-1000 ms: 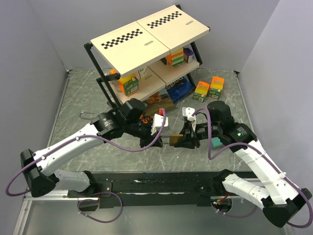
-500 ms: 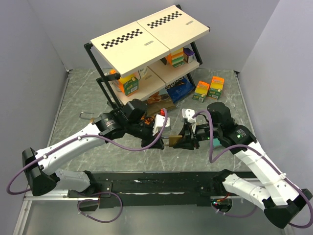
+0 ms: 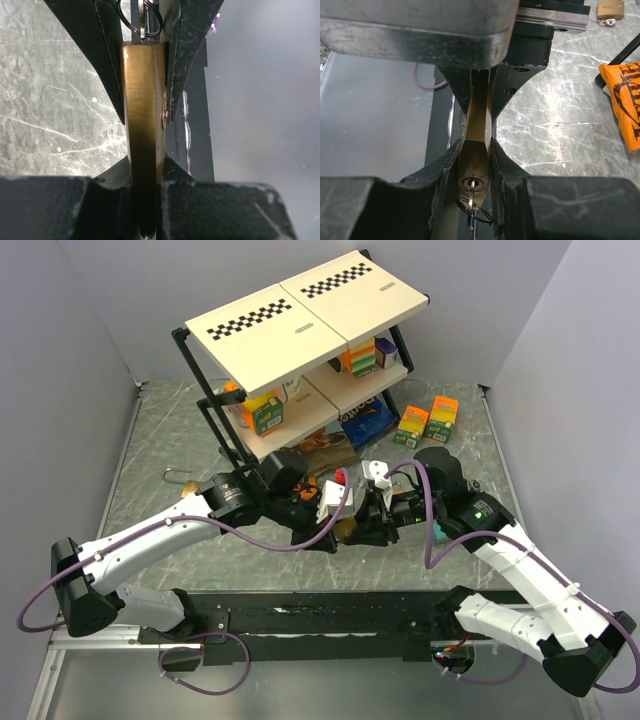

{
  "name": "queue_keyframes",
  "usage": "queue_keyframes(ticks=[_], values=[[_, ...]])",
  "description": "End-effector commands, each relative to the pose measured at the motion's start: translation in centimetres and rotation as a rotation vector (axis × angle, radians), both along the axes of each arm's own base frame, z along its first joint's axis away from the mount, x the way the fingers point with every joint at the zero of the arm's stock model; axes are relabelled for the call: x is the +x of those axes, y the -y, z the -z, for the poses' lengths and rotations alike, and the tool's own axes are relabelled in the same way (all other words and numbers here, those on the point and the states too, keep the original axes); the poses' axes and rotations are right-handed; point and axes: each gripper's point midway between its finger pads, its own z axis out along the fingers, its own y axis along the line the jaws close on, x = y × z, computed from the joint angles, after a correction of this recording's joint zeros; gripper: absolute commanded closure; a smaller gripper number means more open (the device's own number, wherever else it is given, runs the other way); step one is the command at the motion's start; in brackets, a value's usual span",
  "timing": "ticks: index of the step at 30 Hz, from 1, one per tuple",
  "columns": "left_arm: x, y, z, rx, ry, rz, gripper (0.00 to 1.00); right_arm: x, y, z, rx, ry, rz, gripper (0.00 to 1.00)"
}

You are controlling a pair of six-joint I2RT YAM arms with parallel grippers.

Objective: Lock with the key
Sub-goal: Lock the lock.

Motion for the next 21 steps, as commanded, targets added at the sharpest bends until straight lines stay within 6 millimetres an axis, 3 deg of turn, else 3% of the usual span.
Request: queue_keyframes(ticks=[1, 7, 12, 18, 21], values=[[0.7, 6.8, -16.2, -0.65, 0.356, 0.109, 0.99, -2.0, -3.5, -2.9, 0.176, 0.12, -0.23, 1.0], [0.6, 5.0, -16.6, -0.645, 0.394, 0.085, 0.99, -2.1, -2.4, -1.5, 0.115, 0.11, -0.21, 1.0], [1.2, 3.6, -14.3, -0.555, 0.39, 0.062, 0.99, -1.7, -0.9, -0.8, 0.067, 0.101, -0.17, 1.0], [1.9, 2.2, -13.9, -0.521, 0.405, 0.035, 0.99, -1.6, 0.4, 0.2, 0.022, 0.105, -0.116, 1.0], [2.0, 1.9, -13.8, -0.51, 0.408, 0.027, 0.99, -1.1, 0.7, 0.1, 0.009, 0.112, -0.083, 0.88]])
